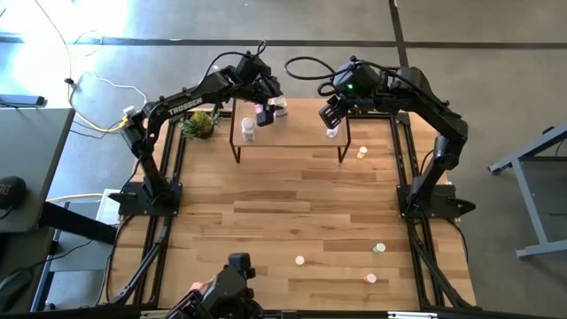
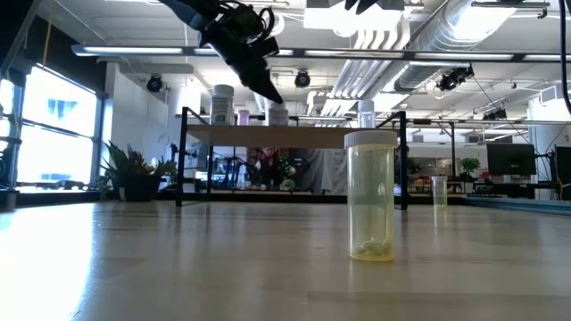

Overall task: Pick and place medicine bottles onto shelf by color
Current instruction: Put the blue pill bottle on the shelf

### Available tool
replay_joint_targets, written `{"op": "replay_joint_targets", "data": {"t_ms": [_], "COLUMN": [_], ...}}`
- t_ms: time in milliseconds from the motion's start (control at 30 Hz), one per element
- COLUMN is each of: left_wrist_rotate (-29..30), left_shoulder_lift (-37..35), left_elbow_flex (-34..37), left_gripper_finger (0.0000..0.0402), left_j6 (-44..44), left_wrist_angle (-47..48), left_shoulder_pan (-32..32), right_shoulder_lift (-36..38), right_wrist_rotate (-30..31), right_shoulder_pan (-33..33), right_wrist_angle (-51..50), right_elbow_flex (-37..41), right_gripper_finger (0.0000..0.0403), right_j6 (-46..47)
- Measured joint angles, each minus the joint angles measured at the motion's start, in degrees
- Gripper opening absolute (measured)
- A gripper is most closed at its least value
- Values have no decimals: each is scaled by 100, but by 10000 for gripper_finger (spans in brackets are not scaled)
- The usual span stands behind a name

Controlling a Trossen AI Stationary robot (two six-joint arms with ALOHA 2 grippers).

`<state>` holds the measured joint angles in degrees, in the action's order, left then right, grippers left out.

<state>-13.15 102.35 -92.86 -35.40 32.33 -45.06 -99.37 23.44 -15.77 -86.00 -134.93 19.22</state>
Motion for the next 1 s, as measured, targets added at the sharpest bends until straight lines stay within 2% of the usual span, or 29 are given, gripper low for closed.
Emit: {"op": "replay_joint_targets", "data": {"t_ms": [300, 533, 1000], "left_wrist_rotate": [-169, 225, 181], "left_shoulder_lift": [0, 0, 0], "left_elbow_flex": [-2, -2, -156], "left_gripper_finger": [223, 223, 223], "left_j6": [-123, -400, -307], "left_wrist_angle": [73, 156, 180], "left_shoulder_pan": [20, 20, 20], "right_shoulder_lift": [0, 0, 0], "right_wrist_rotate": [0, 0, -2], "right_shoulder_pan": [0, 0, 0], "right_wrist_angle": [-4, -6, -8], "right_elbow_flex": [0, 1, 2], "right_gripper_finger": [154, 154, 154], "right_j6": [-1, -20, -10]}}
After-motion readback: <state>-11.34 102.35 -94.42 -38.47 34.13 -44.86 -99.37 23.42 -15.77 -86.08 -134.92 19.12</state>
